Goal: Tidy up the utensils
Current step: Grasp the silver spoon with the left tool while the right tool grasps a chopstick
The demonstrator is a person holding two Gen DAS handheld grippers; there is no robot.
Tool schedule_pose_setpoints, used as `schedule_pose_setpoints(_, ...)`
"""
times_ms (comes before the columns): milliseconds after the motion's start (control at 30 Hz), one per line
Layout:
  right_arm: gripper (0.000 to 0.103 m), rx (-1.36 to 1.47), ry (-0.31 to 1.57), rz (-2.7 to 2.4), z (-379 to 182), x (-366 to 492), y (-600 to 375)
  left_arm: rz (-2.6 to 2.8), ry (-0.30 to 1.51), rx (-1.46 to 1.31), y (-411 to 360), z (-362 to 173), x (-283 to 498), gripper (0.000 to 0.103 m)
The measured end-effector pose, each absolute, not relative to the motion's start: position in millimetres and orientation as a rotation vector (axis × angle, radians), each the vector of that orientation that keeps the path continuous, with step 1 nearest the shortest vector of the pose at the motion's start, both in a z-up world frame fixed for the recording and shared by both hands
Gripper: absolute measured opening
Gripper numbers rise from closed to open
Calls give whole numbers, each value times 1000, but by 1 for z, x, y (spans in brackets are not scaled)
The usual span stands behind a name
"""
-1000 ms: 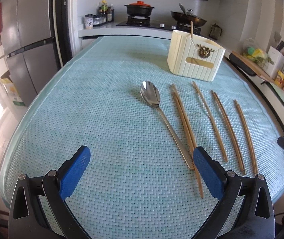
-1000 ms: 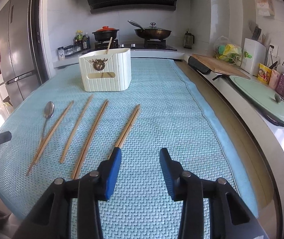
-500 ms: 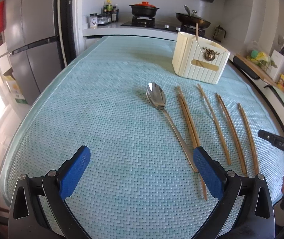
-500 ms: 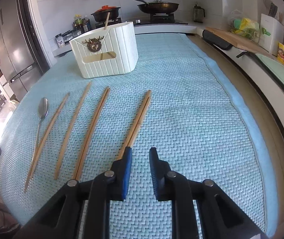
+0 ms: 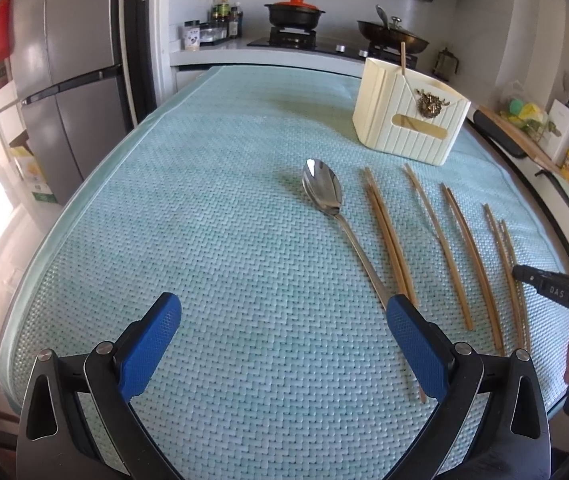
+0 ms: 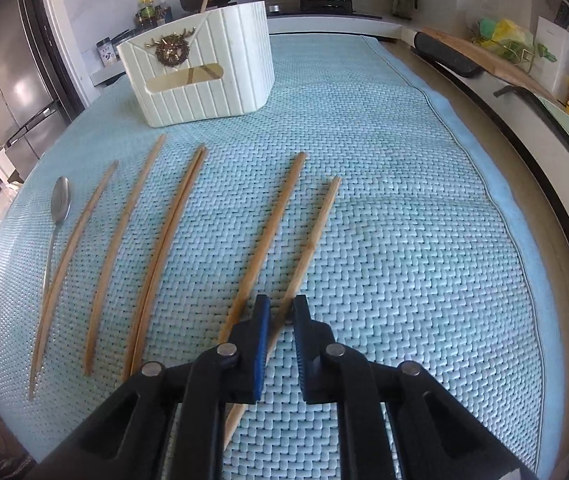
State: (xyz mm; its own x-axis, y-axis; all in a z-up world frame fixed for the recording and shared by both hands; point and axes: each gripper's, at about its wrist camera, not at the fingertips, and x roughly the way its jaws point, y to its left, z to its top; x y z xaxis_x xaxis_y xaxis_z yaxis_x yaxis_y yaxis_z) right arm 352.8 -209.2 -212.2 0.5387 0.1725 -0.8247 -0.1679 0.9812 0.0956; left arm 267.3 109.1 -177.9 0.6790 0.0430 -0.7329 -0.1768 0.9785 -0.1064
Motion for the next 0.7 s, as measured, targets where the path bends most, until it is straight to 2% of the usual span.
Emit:
schedule_pose_setpoints(333,12,-28,959,181,-213,348,-202,122,846,-296,115,-181,319,102)
schedule_pose_setpoints(700,12,-25,953,184,-213,341,-206,208,945,-92,85,-222,378,102)
